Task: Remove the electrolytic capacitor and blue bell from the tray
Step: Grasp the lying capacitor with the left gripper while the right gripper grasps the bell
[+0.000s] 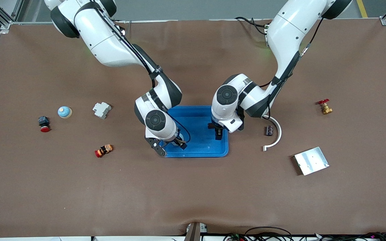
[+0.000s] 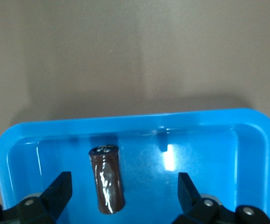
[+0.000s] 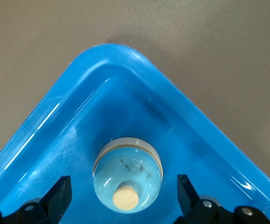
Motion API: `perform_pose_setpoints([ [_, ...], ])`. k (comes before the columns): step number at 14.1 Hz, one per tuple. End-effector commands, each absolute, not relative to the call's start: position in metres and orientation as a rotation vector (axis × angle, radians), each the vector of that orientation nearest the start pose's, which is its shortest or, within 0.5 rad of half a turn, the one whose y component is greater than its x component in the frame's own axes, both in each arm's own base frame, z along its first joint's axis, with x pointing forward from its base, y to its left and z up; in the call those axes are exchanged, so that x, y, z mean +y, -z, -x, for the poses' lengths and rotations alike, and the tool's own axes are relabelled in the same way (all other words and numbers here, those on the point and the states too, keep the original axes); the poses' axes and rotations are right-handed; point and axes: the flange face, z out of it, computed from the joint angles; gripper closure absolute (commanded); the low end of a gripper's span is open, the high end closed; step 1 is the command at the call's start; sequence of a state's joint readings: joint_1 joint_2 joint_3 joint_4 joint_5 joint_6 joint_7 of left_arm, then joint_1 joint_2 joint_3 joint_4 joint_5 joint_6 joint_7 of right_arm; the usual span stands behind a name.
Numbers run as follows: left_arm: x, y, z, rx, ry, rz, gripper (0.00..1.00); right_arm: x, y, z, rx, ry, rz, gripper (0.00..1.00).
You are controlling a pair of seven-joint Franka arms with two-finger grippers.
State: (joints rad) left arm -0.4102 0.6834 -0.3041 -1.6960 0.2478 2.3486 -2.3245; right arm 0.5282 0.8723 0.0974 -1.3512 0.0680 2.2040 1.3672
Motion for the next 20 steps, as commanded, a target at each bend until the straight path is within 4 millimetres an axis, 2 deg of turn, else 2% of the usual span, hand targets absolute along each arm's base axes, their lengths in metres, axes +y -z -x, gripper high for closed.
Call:
perform_pose_setpoints([
  [1,-0.439,-0.208,-0.52,-2.152,0.001,2.289,0.0,0.422,-0.195,-0.61,1.237,-0.19,2.808,0.0],
  [5,-0.441,-0.208,-0.52,-2.164,0.014,2.284,0.0,0.423,-0.188,-0.609,1.237,-0.19,2.808,0.0],
  [7,-0.44,-0.198,-0.519,-2.142,0.025,2.29,0.0,0.423,-0.186,-0.61,1.243,-0.177,2.786,0.0],
  [8,-0.44,-0.197,-0.522,-2.126,0.05,2.308,0.0,0.423,-0.186,-0.61,1.239,-0.177,2.788,0.04],
  [11,-0.439,-0.181,-0.52,-2.079,0.084,2.326,0.0,0.425,-0.189,-0.61,1.226,-0.172,2.789,0.37],
  [14,-0.441,-0.182,-0.524,-2.083,0.088,2.333,0.0,0.423,-0.192,-0.611,1.227,-0.177,2.792,0.74],
  [16,-0.441,-0.182,-0.524,-2.082,0.09,2.334,0.0,0.42,-0.204,-0.614,1.225,-0.176,2.79,0.91],
  [18,-0.446,-0.181,-0.519,-2.072,0.089,2.341,0.0,0.415,-0.223,-0.615,1.188,-0.193,2.818,1.0],
  [20,-0.446,-0.179,-0.518,-2.07,0.087,2.339,0.0,0.407,-0.251,-0.62,1.128,-0.186,2.83,1.0],
])
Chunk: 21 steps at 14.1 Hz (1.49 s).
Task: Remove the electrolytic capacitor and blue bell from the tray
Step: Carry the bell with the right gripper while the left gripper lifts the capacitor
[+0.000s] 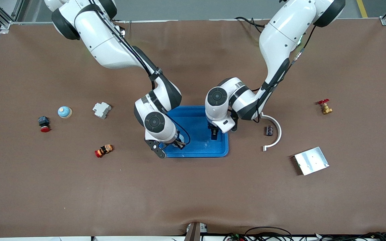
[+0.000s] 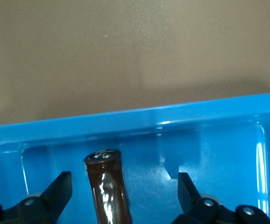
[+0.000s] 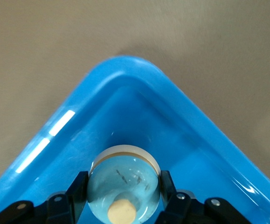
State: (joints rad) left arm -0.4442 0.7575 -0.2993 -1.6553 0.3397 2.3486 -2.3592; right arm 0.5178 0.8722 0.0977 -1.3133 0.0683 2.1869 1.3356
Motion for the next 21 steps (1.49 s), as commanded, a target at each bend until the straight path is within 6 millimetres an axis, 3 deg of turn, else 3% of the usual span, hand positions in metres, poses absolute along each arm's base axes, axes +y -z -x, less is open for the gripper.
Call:
perform_pose_setpoints([
  [1,-0.446,-0.178,-0.518,-2.069,0.086,2.338,0.0,0.397,-0.257,-0.623,1.092,-0.207,2.858,1.0],
  [4,-0.446,-0.178,-0.518,-2.069,0.086,2.338,0.0,0.355,-0.28,-0.637,0.973,-0.242,2.92,1.0],
  [7,-0.446,-0.177,-0.518,-2.073,0.084,2.333,0.0,0.286,-0.309,-0.649,0.812,-0.319,2.909,1.0],
  [8,-0.448,-0.177,-0.517,-2.087,0.087,2.321,0.0,0.255,-0.316,-0.649,0.735,-0.344,2.922,1.0],
  [9,-0.451,-0.176,-0.514,-2.087,0.109,2.322,0.13,0.223,-0.319,-0.65,0.685,-0.362,2.931,1.0],
  [10,-0.45,-0.177,-0.515,-2.098,0.132,2.314,0.51,0.189,-0.319,-0.65,0.625,-0.378,2.94,1.0],
  [11,-0.45,-0.177,-0.515,-2.095,0.146,2.317,1.0,0.159,-0.321,-0.648,0.509,-0.375,2.95,1.0],
  [16,-0.456,-0.179,-0.511,-2.089,0.15,2.325,1.0,0.04,-0.297,-0.64,0.152,-0.412,2.97,1.0],
  [19,-0.456,-0.182,-0.513,-2.095,0.181,2.327,1.0,0.013,-0.291,-0.644,0.037,-0.36,3.106,1.0],
  [21,-0.456,-0.193,-0.519,-1.993,0.263,2.428,1.0,0.001,-0.271,-0.639,-0.005,-0.308,3.132,1.0],
])
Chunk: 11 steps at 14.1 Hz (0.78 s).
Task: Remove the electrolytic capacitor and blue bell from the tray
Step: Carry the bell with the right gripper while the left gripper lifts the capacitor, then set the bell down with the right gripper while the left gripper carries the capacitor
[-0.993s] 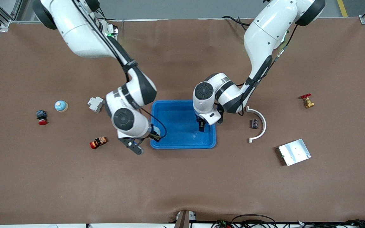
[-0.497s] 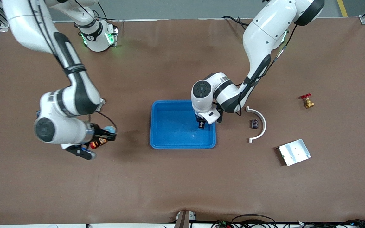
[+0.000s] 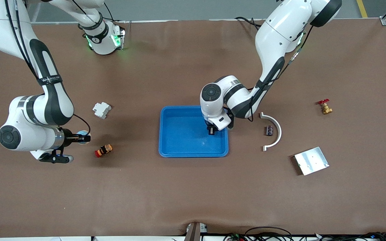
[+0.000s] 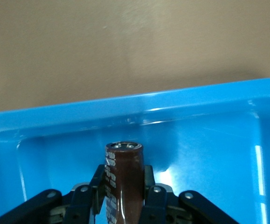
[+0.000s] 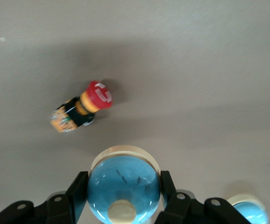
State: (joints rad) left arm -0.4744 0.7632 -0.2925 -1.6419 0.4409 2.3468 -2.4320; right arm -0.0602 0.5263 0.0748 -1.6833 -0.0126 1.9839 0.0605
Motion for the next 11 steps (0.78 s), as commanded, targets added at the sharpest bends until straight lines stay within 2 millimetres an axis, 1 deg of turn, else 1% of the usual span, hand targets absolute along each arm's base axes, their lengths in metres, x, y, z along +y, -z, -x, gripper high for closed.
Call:
perform_pose_setpoints([
  [1,-0.458,-0.201,-0.52,-1.946,0.266,2.476,1.0,0.001,-0.258,-0.633,-0.022,-0.276,3.132,1.0],
  [2,-0.463,-0.219,-0.529,-1.921,0.271,2.53,1.0,0.0,-0.247,-0.628,-0.044,-0.245,3.132,1.0],
  [3,-0.466,-0.227,-0.53,-1.863,0.264,2.582,1.0,-0.001,-0.239,-0.624,-0.064,-0.235,3.132,1.0],
  [4,-0.47,-0.235,-0.532,-1.828,0.241,2.616,1.0,-0.009,-0.236,-0.623,-0.079,-0.242,3.129,1.0],
  [5,-0.469,-0.24,-0.534,-1.783,0.248,2.644,1.0,-0.015,-0.235,-0.622,-0.098,-0.246,3.13,1.0],
  [6,-0.469,-0.25,-0.536,-1.75,0.25,2.673,1.0,-0.023,-0.233,-0.621,-0.116,-0.25,3.134,1.0],
  [7,-0.462,-0.254,-0.543,-1.757,0.246,2.674,1.0,-0.029,-0.232,-0.621,-0.121,-0.248,3.135,1.0],
  [8,-0.457,-0.262,-0.549,-1.77,0.244,2.66,1.0,-0.028,-0.231,-0.621,-0.119,-0.248,3.136,1.0],
  [9,-0.455,-0.268,-0.554,-1.697,0.246,2.692,1.0,-0.027,-0.229,-0.622,-0.119,-0.243,3.136,1.0],
  [10,-0.453,-0.269,-0.554,-1.566,0.236,2.752,1.0,-0.029,-0.224,-0.621,-0.115,-0.248,3.135,1.0],
  [11,-0.453,-0.27,-0.555,-1.484,0.225,2.796,1.0,-0.032,-0.22,-0.621,-0.108,-0.254,3.136,1.0],
])
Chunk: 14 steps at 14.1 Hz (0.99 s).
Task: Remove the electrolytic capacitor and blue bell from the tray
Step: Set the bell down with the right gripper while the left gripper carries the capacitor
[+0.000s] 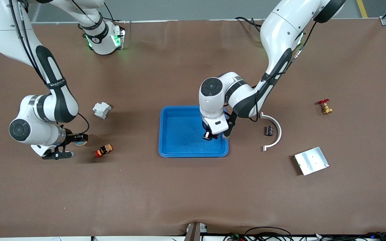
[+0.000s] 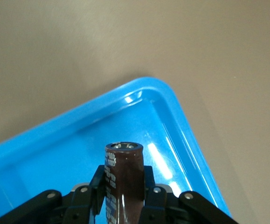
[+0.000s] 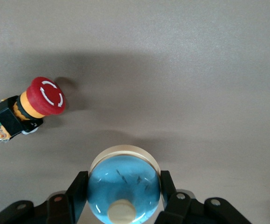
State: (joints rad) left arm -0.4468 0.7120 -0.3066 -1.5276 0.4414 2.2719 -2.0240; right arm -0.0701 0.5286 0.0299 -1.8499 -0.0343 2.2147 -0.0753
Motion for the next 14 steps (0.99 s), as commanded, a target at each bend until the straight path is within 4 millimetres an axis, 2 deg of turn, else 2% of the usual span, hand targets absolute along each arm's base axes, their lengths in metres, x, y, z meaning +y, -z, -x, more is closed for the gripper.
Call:
perform_pose_setpoints([
  [1,-0.453,-0.27,-0.555,-1.418,0.225,2.826,1.0,-0.032,-0.214,-0.621,-0.108,-0.265,3.134,0.9],
  [3,-0.45,-0.272,-0.557,-1.308,0.231,2.873,1.0,-0.034,-0.206,-0.62,-0.1,-0.268,3.133,0.73],
  [4,-0.443,-0.272,-0.562,-1.265,0.233,2.886,1.0,-0.034,-0.202,-0.62,-0.098,-0.275,3.132,0.64],
  [6,-0.43,-0.277,-0.573,-1.234,0.236,2.902,1.0,-0.034,-0.199,-0.619,-0.087,-0.284,3.129,0.59],
  [7,-0.422,-0.28,-0.58,-1.142,0.239,2.936,1.0,-0.034,-0.199,-0.619,-0.087,-0.284,3.129,0.5],
  [8,-0.417,-0.281,-0.584,-1.039,0.235,2.971,1.0,-0.034,-0.2,-0.619,-0.085,-0.284,3.129,0.34],
  [9,-0.395,-0.281,-0.599,-0.948,0.216,2.999,1.0,-0.033,-0.202,-0.619,-0.082,-0.288,3.129,0.06],
  [10,-0.387,-0.288,-0.603,-0.84,0.203,3.042,1.0,-0.034,-0.205,-0.621,-0.066,-0.285,3.125,0.0],
  [11,-0.38,-0.291,-0.605,-0.76,0.198,3.065,1.0,-0.033,-0.211,-0.622,-0.057,-0.271,3.127,0.0],
  [12,-0.369,-0.293,-0.613,-0.716,0.199,3.074,1.0,-0.032,-0.222,-0.624,-0.054,-0.266,3.128,0.0],
  [14,-0.36,-0.307,-0.615,-0.613,0.223,3.094,1.0,-0.03,-0.25,-0.629,-0.055,-0.227,3.136,0.0],
])
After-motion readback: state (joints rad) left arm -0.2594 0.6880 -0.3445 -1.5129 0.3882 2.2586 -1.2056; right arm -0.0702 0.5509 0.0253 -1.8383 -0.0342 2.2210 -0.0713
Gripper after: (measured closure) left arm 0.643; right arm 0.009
